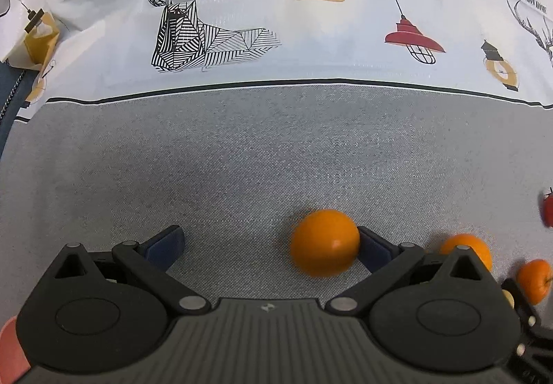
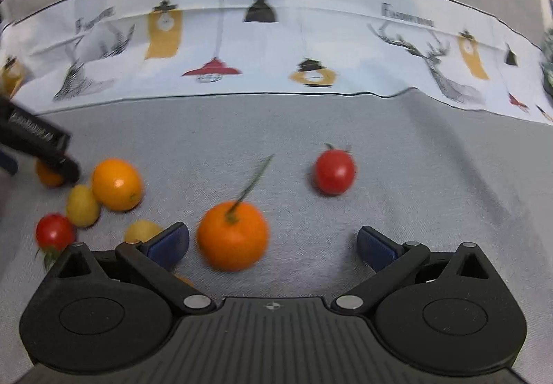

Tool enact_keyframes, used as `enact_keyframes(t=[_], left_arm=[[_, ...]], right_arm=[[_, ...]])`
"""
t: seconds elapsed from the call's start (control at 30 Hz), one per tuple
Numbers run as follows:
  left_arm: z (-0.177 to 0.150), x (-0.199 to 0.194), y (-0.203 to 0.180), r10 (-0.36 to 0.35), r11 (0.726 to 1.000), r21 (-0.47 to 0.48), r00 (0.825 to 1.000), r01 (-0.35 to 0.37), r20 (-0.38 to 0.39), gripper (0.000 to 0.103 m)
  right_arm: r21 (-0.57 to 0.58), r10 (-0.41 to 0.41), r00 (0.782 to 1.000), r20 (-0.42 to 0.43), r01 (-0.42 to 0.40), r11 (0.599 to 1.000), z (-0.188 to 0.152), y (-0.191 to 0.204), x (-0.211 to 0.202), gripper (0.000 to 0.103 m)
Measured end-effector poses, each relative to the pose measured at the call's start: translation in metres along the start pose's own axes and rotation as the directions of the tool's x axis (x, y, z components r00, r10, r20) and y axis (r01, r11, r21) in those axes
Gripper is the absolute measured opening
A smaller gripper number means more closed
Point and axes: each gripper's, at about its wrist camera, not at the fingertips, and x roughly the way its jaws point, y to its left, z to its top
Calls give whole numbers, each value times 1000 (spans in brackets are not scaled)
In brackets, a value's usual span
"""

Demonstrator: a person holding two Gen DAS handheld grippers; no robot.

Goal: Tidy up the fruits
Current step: 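Grasp an orange with the left gripper while the right gripper grasps a stemmed tangerine, then carry the orange and tangerine over the pink plate with both grippers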

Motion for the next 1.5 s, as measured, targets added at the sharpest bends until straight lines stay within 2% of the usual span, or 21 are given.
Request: enact_keyframes(t=[0.1,0.13,0.17,0.2,0.23,0.27,0.33,0.47,0.57,0.67,0.77,0.8,0.83,0.97,1.13,1.2,1.27,1.33,1.5], left_arm=[[0,-3,-1,-2,1000,-3,1000,2,6,103],[-2,-6,-2,-5,1000,-2,1000,5,12,100],[-2,-8,-3,-15,1000,2,1000,15,16,88],[-2,-9,-5,-28,1000,11,1000,27,9,79],[-2,-14,-8,-41,999,33,999,41,14,48],[-1,-19,-12,-59,996,63,998,58,10,41],[-2,-27,-15,-58,996,68,998,56,18,41],[-7,-53,-13,-64,996,63,997,61,46,41],[-19,-85,-5,-57,997,50,995,53,84,41],[-41,-125,6,-48,999,30,993,45,108,41],[-70,-163,20,-2,1000,0,996,2,91,41],[-82,-175,25,6,1000,-9,996,-5,88,41],[-96,-191,32,14,1000,-17,996,-12,89,41],[-150,-243,52,55,998,-44,993,-51,101,41],[-216,-299,74,104,990,-104,987,-91,122,41],[-240,-318,84,104,987,-139,986,-85,130,41],[-256,-332,93,105,982,-169,985,-80,140,41],[-272,-344,102,107,977,-198,982,-75,154,41],[-293,-365,114,85,968,-250,977,-35,193,41]], right_arm=[[7,-12,1000,5,12,1000,-2,-2,0,102],[3,-15,1000,6,15,1000,-2,-1,-1,101],[0,-9,1000,8,9,1000,-2,-1,-2,100],[-6,4,1000,16,-3,1000,-3,1,-4,88],[-28,25,999,27,-24,999,-3,5,-8,61],[-64,45,999,28,-43,997,-2,9,-11,41],[-102,46,999,18,-44,994,0,15,-15,39],[-30,7,999,38,-5,1000,9,2,-30,39],[2,-11,997,79,11,1000,19,-12,-57,39],[19,3,995,96,-5,1000,22,-22,-95,39],[32,69,994,80,-72,997,18,-21,-138,39],[32,69,994,80,-72,997,18,-21,-138,39],[30,141,988,63,-143,989,13,-12,-169,39],[8,297,954,45,-297,955,3,19,-230,39],[-86,452,890,60,-447,891,-6,67,-296,39],[-112,468,881,63,-460,881,-7,74,-307,39],[-205,501,862,79,-478,854,-13,95,-337,39],[-245,515,853,81,-484,840,-18,103,-353,39],[-297,520,849,93,-475,828,-29,110,-386,39]])
